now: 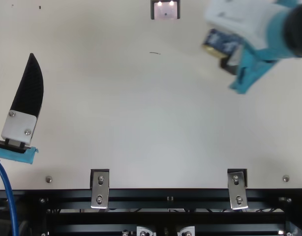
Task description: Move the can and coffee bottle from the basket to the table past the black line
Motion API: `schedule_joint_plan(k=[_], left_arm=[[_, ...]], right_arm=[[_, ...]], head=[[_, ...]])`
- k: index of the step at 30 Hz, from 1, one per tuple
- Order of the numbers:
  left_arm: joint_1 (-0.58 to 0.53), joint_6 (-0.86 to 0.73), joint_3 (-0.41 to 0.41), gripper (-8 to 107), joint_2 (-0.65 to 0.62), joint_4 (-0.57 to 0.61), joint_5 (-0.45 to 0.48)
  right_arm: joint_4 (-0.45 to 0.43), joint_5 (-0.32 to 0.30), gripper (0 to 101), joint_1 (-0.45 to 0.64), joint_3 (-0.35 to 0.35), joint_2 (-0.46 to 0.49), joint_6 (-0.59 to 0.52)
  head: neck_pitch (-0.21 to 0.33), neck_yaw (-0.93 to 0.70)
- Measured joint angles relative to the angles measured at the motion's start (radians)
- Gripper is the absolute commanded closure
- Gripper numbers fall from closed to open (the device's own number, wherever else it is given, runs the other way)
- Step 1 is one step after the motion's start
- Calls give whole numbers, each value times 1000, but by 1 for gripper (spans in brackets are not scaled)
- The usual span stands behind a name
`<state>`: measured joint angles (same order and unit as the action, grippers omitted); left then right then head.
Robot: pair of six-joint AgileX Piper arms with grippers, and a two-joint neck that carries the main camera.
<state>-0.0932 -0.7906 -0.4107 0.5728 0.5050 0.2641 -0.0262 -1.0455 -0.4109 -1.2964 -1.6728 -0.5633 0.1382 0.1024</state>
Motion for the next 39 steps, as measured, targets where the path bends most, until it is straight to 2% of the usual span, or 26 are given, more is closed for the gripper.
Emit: schedule_joint_plan(k=[9,13,17,20,28,35,39], left_arm=[[0,0,0,9,0,0,0],[0,0,0,9,0,0,0],[0,0,0,9,0,0,0],[0,0,0,9,0,0,0],[0,0,0,9,0,0,0],[0,0,0,9,0,0,0],[0,0,0,9,0,0,0]], right_arm=[[-98,24,101,210,150,150,112],[-124,29,101,315,196,202,122],[-149,38,101,438,233,243,121],[-162,54,101,529,248,261,112],[-177,130,101,785,253,252,87],[-184,188,101,984,238,195,71],[-149,204,101,1086,228,149,55]], head=[[-15,194],[-46,287],[-46,358],[-67,409],[-77,445],[-77,445],[-77,435]])
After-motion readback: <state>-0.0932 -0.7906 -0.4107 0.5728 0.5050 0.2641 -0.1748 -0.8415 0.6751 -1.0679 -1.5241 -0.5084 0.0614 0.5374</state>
